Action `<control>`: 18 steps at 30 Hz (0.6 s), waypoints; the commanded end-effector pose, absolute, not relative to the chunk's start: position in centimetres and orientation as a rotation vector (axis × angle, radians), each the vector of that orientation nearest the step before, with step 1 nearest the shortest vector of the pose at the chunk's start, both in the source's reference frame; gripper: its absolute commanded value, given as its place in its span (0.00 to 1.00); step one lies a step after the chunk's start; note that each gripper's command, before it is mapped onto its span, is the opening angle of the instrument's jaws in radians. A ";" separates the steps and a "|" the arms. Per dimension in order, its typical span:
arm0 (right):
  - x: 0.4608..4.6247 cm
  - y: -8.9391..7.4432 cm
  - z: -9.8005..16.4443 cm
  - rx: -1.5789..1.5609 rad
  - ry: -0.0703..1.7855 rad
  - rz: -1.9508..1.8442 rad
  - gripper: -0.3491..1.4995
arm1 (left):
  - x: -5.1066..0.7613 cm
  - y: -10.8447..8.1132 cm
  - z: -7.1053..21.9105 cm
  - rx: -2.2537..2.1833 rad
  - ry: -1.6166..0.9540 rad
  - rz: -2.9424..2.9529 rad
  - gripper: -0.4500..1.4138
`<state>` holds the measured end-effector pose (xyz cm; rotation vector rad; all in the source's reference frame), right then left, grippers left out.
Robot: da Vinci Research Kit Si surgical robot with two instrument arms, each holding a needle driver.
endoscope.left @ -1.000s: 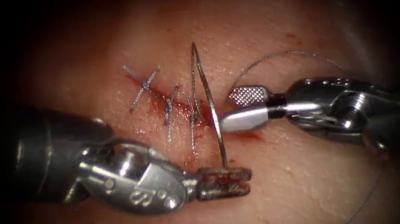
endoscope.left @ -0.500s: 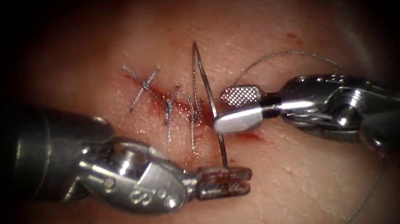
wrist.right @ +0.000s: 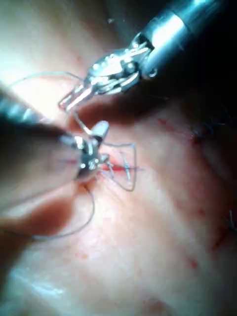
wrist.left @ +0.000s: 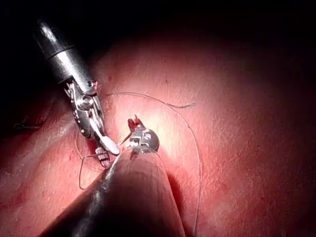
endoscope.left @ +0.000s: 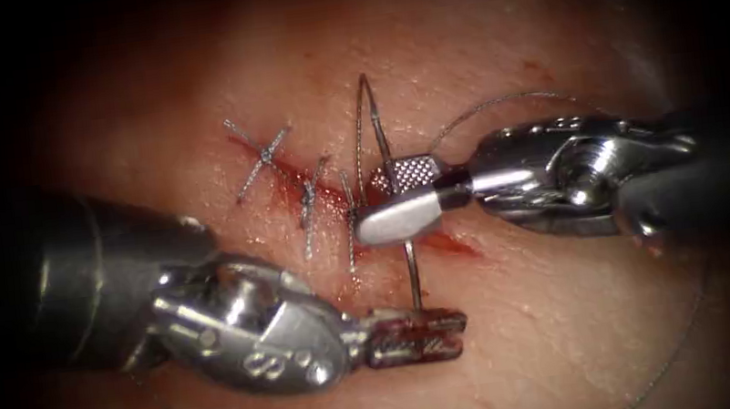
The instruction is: Wound Closure
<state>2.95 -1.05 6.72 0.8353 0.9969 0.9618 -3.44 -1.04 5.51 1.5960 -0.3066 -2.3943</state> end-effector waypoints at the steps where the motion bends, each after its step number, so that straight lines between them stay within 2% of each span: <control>1: 3.04 -1.1 6.8 0.842 0.998 0.952 0.18 | -3.49 -1.1 5.6 1.597 -0.307 -2.394 0.00; 2: 3.05 -1.1 6.8 0.848 0.999 0.946 0.06 | -3.49 -1.1 5.6 1.594 -0.312 -2.390 0.00; 3: 3.05 -1.1 6.8 0.853 1.001 0.938 0.00 | -3.49 -1.1 5.6 1.594 -0.312 -2.390 0.00; 8: 2.92 -1.0 6.8 0.838 1.001 0.929 0.00 | -3.48 -1.0 5.5 1.597 -0.308 -2.389 0.02; 9: 2.88 -1.0 6.8 0.830 1.008 0.920 0.00 | -3.47 -1.0 5.5 1.599 -0.306 -2.389 0.12; 10: 2.85 -1.0 6.8 0.821 1.015 0.911 0.00 | -3.46 -1.0 5.5 1.601 -0.305 -2.389 0.26; 11: 2.79 -1.0 6.8 0.788 1.032 0.889 0.00 | -3.45 -1.0 5.5 1.625 -0.269 -2.422 0.48; 13: 2.68 -1.0 6.9 0.717 1.080 0.869 0.00 | -3.44 -0.9 5.5 1.686 -0.170 -2.509 0.58; 15: 2.63 -1.0 7.0 0.663 1.096 0.864 0.00 | -3.43 -0.9 5.5 1.721 -0.111 -2.542 0.63; 18: 2.57 -0.9 7.1 0.543 1.148 0.887 0.00 | -3.36 -0.9 5.5 1.756 -0.056 -2.529 0.61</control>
